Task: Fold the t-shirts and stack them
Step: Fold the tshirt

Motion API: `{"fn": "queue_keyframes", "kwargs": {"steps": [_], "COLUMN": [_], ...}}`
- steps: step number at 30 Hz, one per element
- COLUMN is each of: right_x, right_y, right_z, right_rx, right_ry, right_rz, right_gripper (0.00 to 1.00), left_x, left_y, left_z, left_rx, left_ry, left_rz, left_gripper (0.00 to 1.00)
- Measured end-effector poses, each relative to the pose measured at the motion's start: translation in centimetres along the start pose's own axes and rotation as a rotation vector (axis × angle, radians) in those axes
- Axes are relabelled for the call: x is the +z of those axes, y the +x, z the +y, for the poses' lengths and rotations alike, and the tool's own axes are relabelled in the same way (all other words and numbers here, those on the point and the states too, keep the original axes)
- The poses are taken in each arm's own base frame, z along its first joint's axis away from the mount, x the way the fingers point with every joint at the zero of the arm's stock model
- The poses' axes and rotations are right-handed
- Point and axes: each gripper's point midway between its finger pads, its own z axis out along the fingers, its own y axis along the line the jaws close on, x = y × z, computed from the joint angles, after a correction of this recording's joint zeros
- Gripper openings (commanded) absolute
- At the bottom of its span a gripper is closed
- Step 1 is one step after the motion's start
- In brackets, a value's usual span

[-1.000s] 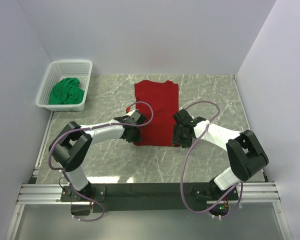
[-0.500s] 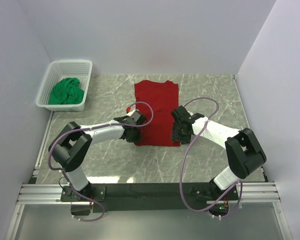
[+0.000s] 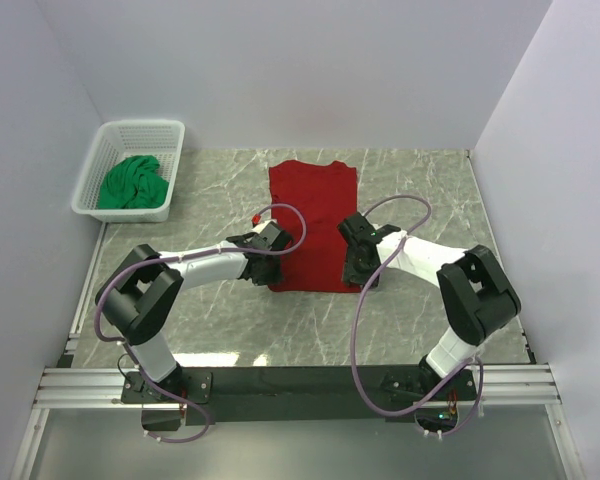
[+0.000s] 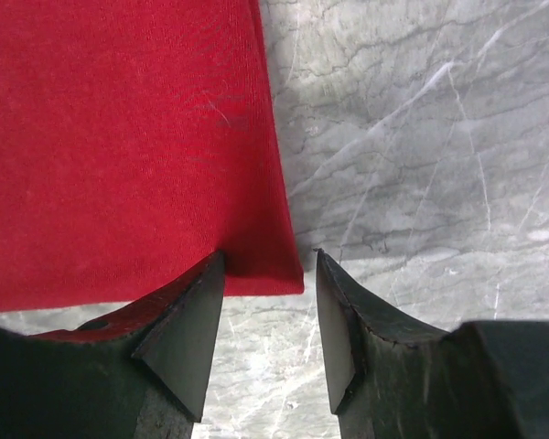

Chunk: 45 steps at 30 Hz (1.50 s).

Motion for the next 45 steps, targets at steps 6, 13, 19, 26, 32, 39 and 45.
{"fn": "queue_keyframes", "kwargs": {"steps": [6,13,19,26,32,39,45], "right_x": [0.5,0.8,1.0,0.3,-3.7,-10.3,-14.1], "right_y": [0.1,0.2,0.4,1.0,6.2,10.2,11.6], "right_z": [0.0,0.1,1.1,1.0,-0.4,-1.9,-2.8], "right_rx": [0.003,0.023,0.016,-0.019,-0.111,-0.185,-0.212], "right_ry": [0.006,-0.002,-0.047,-0.069,-0.138,-0.267,-0.266], "right_rz": [0.003,0.000,-0.007,0.009,0.149,0.238,0.337], "right_gripper": [0.50,0.40,0.06,0.00,0.00,0.00,0.00], "left_x": [0.0,-0.1,-0.2,-1.4,-6.7,-14.6,-19.5], "left_y": [0.0,0.2,0.3,1.9,6.3,12.0,12.6], "left_z": [0.0,0.0,0.0,0.8,2.1,2.1,1.4], "left_rx": [0.000,0.000,0.000,0.019,0.059,0.060,0.017], "left_ry": [0.002,0.009,0.009,-0.002,0.058,0.260,0.334], "left_rz": [0.000,0.006,0.010,0.083,0.228,0.365,0.421], "left_gripper": [0.01,0.01,0.01,0.01,0.01,0.01,0.01]}}
